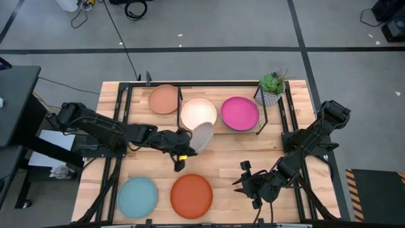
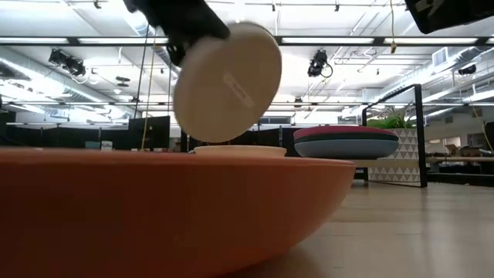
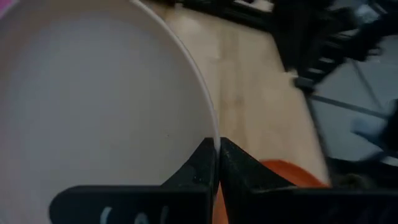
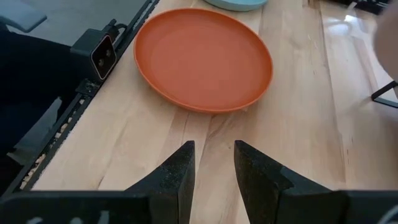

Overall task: Place and stack plates onto a shelf
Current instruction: Stack the gray plate on top of the light orange plate on the shelf

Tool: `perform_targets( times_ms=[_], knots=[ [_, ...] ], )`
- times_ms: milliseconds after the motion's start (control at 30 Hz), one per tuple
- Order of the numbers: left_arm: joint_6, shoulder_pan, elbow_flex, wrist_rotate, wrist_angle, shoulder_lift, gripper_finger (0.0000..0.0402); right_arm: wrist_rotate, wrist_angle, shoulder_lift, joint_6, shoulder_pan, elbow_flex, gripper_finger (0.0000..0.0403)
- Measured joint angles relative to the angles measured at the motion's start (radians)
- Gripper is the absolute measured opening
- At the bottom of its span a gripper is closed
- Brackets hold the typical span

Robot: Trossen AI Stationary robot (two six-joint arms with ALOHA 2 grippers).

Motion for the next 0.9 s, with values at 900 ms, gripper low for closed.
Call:
perform_targets(
  times_ms=[900],
  knots=[
    [0.259, 0.135, 0.065, -0.361, 0.148, 0.229, 0.0016, 0.0, 0.001, 0.0, -0.007, 0.0, 0.0, 0.0119]
  ],
)
